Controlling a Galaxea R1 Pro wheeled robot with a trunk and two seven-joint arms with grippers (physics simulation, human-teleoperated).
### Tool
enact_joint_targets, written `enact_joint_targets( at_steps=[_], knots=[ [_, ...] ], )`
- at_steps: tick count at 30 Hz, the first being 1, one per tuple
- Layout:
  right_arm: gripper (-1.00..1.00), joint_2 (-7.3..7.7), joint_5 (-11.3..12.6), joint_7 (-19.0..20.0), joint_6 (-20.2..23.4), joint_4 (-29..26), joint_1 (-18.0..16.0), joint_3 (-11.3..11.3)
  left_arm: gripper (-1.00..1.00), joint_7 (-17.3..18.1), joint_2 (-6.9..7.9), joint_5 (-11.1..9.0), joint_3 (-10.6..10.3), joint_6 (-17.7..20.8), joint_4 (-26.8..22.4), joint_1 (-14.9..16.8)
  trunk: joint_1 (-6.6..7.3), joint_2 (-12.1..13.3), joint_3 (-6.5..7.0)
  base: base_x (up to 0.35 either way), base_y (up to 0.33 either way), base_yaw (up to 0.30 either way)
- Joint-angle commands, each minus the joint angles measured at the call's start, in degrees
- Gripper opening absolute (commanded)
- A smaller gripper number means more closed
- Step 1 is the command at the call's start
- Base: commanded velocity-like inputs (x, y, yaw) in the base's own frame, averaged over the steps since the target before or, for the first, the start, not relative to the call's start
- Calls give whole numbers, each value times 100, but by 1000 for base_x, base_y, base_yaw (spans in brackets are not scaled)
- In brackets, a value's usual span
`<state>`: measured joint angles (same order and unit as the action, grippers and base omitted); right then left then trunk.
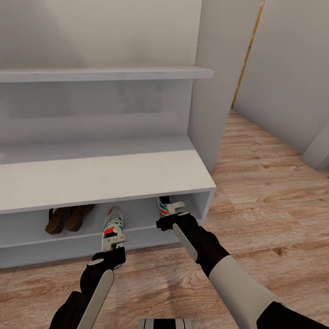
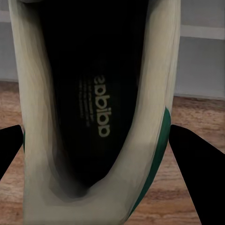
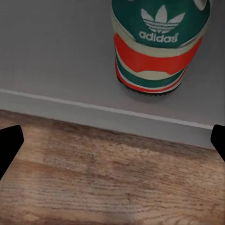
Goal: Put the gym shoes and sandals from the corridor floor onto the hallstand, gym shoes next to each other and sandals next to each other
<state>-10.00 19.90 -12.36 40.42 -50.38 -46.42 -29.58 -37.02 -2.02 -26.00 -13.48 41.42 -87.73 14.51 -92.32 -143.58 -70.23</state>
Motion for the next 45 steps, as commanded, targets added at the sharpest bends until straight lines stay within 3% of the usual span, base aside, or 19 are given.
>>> enact_joint_targets(
  at_steps=[1, 8, 18, 23, 24, 28, 29, 31, 32, 34, 36, 37, 39, 41, 43, 44, 45],
  knots=[
    [100, 0, 0, 0, 0, 0, 0, 0, -100, 4, 0, 1, 0, 0, 0, 0, 0, 0, 0, 0, 0, 0],
    [100, 0, -4, -2, 0, 2, 2, 6, -100, 6, 0, -1, 4, 0, -3, 0, 0, 0, 0, 0, 0, 0],
    [100, 0, -64, -49, 38, -38, 122, 237, -100, -70, -20, -2, -16, -107, -144, -16, 0, 0, 0, -34, -23, 0],
    [100, 23, -66, -18, 95, -572, 399, 264, -100, -78, -46, -13, -37, -106, -151, -6, 0, 0, 0, -176, -116, 0],
    [100, 148, -77, -14, 115, -1045, 699, 266, -100, -76, -60, -17, -51, -87, -134, 27, 0, 0, 0, -78, -51, 0],
    [100, 573, -86, -8, 336, -2145, 1324, 271, -100, -70, -139, -34, -69, -47, -28, 213, 0, 0, 0, -46, -30, 0],
    [100, 860, -80, -4, 607, -2692, 1564, 270, -100, -73, -187, -40, -71, -36, 121, 338, 0, 0, 0, -20, -13, 0],
    [100, 1151, -73, 2, 864, -3141, 1742, 273, -100, -78, -226, -45, -71, -32, 318, 479, 0, 0, 0, -15, -10, 0],
    [100, 1410, -62, 10, 1034, -3472, 1883, 278, -100, -82, -257, -51, -69, -41, 558, 660, 0, 0, 0, -8, -5, 0],
    [100, 1721, -42, 28, 1185, -3816, 2024, 321, -100, -118, -321, -41, -72, -52, 949, 984, 0, 0, 0, -5, -4, 0],
    [100, 1873, -33, 36, 1251, -3963, 2087, 418, -100, -197, -411, -33, -75, -53, 1206, 1225, 0, 0, 0, -3, -2, 0],
    [100, 2013, -23, 47, 1330, -4091, 2144, 664, -100, -434, -554, -42, -80, -50, 1623, 1610, 0, 0, 0, -1, -1, 0],
    [100, 2069, -19, 59, 1376, -4139, 2165, 862, -100, -593, -622, -61, -84, -49, 1881, 1859, 0, 0, 0, -1, 0, 0],
    [100, 2136, -15, 267, 1499, -4192, 2196, 1342, -100, -780, -691, -140, -90, -48, 2214, 2200, 0, 0, 0, 0, 0, 0],
    [100, 2177, -14, 528, 1568, -4205, 2210, 1627, -100, -837, -705, -207, -91, -47, 2304, 2302, 0, 0, 0, 0, 0, 0],
    [100, 2259, -13, 851, 1624, -4216, 2221, 1896, -100, -874, -714, -265, -92, -47, 2389, 2395, 0, 0, 0, 0, 0, 0],
    [100, 2320, -13, 1017, 1644, -4219, 2227, 2010, -100, -887, -717, -288, -92, -47, 2442, 2441, 0, 0, 0, 0, 0, 0]
  ],
)
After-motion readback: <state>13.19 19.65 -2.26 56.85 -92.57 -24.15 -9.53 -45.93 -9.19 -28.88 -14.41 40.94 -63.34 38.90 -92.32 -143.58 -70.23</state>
